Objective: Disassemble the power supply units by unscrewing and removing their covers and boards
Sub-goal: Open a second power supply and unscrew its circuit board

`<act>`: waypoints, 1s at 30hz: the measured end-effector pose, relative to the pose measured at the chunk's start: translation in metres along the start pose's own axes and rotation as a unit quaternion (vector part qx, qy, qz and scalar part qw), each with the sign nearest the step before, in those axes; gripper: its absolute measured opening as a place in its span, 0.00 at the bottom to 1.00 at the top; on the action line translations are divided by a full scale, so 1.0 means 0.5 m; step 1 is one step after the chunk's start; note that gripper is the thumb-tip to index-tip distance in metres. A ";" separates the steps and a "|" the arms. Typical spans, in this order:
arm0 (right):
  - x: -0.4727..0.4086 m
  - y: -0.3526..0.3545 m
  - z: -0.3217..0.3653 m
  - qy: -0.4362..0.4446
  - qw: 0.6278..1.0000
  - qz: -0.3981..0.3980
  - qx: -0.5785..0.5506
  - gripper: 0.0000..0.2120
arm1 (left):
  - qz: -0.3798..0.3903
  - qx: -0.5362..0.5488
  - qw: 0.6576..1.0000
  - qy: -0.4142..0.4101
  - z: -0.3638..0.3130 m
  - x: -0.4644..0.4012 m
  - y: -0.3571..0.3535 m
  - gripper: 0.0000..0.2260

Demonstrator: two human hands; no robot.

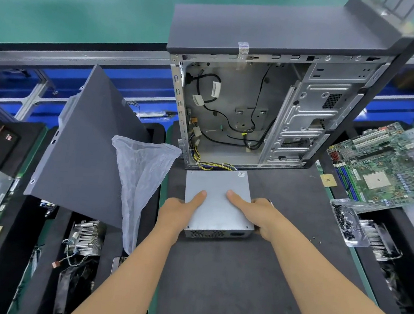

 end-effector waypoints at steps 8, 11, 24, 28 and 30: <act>0.012 0.010 0.026 0.026 0.998 -0.052 0.039 0.33 | 0.002 0.019 1.000 -0.014 -0.010 0.012 -0.009 0.20; 0.014 0.010 0.032 0.033 0.997 -0.052 0.046 0.32 | -0.009 0.026 1.000 -0.012 -0.007 0.009 -0.009 0.19; 0.005 0.010 0.020 0.010 0.997 -0.022 0.078 0.34 | 0.033 0.021 0.999 -0.027 -0.010 -0.001 -0.012 0.17; -0.011 0.015 0.051 0.026 0.999 -0.016 0.023 0.40 | 0.034 0.023 0.999 -0.028 -0.012 -0.013 -0.001 0.24; -0.018 0.009 0.064 0.017 0.999 -0.022 -0.021 0.40 | 0.004 0.041 0.998 -0.042 -0.028 -0.021 0.006 0.24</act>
Point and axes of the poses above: each hand's wrist, its own x-axis away from the middle knuckle, its own y-axis out of the back of the hand, z = x × y, the point moved 10 cm from there along -x, towards the middle knuckle, and after that the axes turned 10 degrees about -x, right-handed, at the moved point
